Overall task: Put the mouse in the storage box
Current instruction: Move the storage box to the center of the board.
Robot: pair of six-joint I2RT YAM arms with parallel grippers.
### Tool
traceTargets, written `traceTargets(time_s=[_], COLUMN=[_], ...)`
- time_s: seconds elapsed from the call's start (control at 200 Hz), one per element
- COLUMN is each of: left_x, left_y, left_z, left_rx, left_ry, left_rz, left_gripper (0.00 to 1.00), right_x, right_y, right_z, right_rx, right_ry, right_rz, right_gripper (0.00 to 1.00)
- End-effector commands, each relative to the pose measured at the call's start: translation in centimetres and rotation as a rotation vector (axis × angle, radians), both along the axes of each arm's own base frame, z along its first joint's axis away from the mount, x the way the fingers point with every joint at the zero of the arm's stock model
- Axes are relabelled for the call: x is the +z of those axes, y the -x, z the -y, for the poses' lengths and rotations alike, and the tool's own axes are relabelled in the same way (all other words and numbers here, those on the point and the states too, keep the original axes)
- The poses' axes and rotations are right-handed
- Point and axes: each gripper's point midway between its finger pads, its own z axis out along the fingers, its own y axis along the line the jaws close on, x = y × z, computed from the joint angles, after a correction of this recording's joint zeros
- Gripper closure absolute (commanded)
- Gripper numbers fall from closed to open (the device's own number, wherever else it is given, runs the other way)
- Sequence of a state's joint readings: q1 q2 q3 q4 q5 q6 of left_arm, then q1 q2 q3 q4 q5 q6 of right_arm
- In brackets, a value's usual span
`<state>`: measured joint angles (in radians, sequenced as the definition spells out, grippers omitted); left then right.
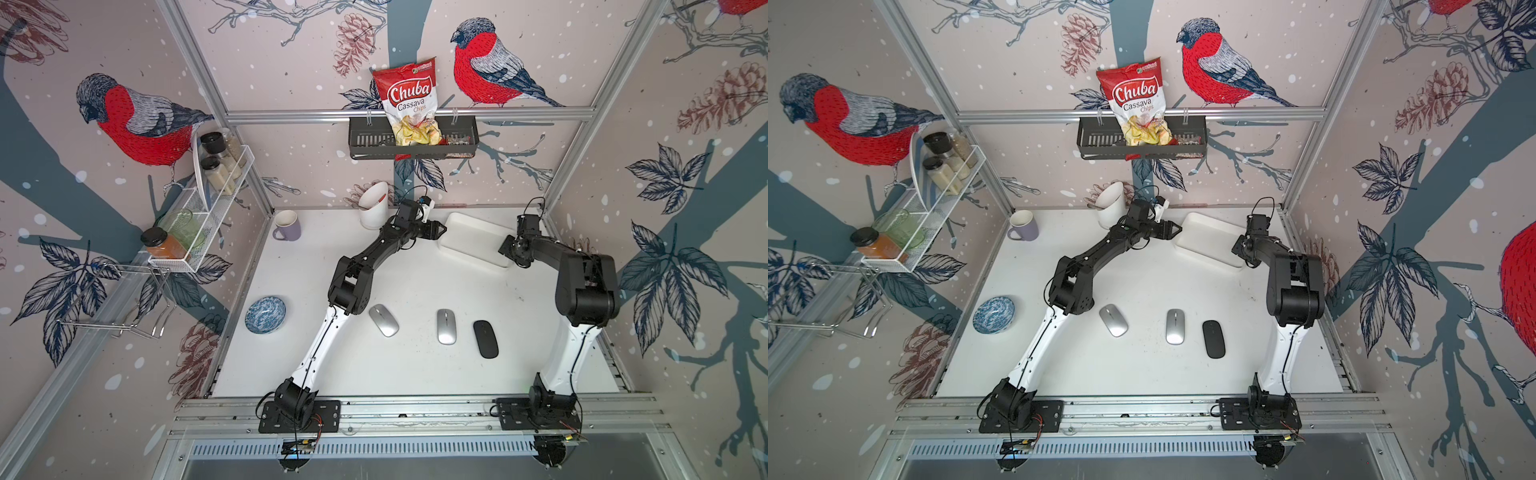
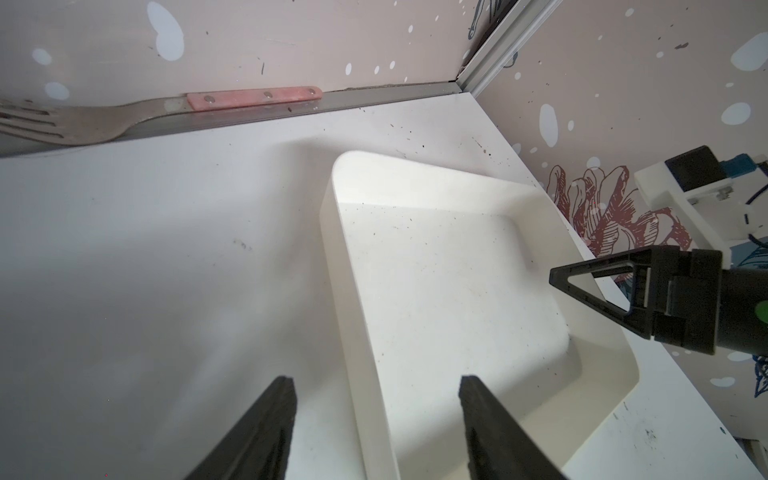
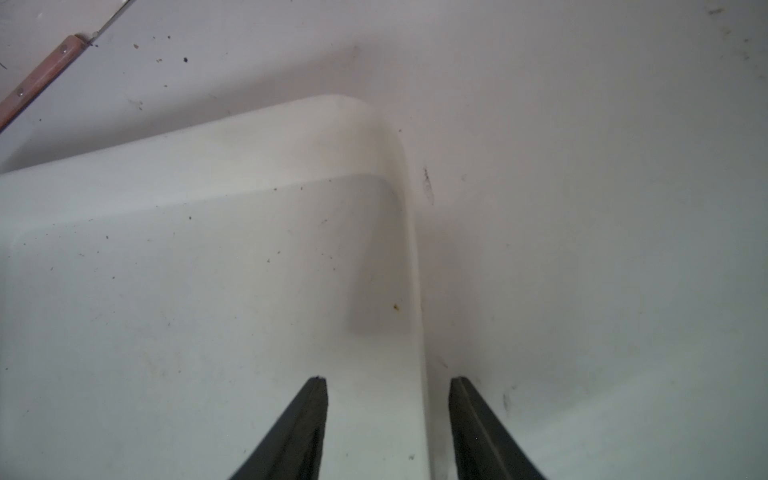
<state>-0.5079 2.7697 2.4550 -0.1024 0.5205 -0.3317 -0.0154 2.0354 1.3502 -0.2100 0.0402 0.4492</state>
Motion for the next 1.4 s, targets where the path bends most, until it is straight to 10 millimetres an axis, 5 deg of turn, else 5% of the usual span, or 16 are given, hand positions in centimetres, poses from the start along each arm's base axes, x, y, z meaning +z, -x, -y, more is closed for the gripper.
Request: traceTargets(time_s=[0.0,0.115,0.26,0.525,0.71,0.95,1.391], left_x=[0.6,0.5,1.5,3.0,4.5,4.9,4.7], left_y=[-0.4,-0.4,-0.2,0.6,1.9,4.9,12.8], left_z=[0.1,-0.6,-2.4,-8.1,-11.0,-15.3,-24.2], left_rx=[0.013,0.031,0.082,0.184,0.225,0.29,0.441], left_ry=[0.005,-0.037,-0.052,-0.043,-0.067,-0.078,-0.071], left_rz=[0.031,0.034,0.044,0.053,0.079,0.09,0.129], left_gripper=[0.35,0.35,0.35,0.35,0.33,0.33,0.31], right_x=[0.0,0.0,0.0,0.2,0.0,0.5,1.1], right_y=[0.4,0.6,0.9,1.7,2.5,4.4,6.6], right_z=[-0.4,-1.3,-2.4,-4.8,-6.4,-9.1,-17.3], right_rx=[0.013,0.038,0.076,0.183,0.24,0.315,0.565], right_ry=[0.038,0.073,0.098,0.126,0.154,0.16,0.182], right_rz=[-0.015,-0.023,-0.025,0.002,0.0,0.009,0.065], right_gripper=[0.52,0.62,0.64,0.84,0.84,0.84,0.86])
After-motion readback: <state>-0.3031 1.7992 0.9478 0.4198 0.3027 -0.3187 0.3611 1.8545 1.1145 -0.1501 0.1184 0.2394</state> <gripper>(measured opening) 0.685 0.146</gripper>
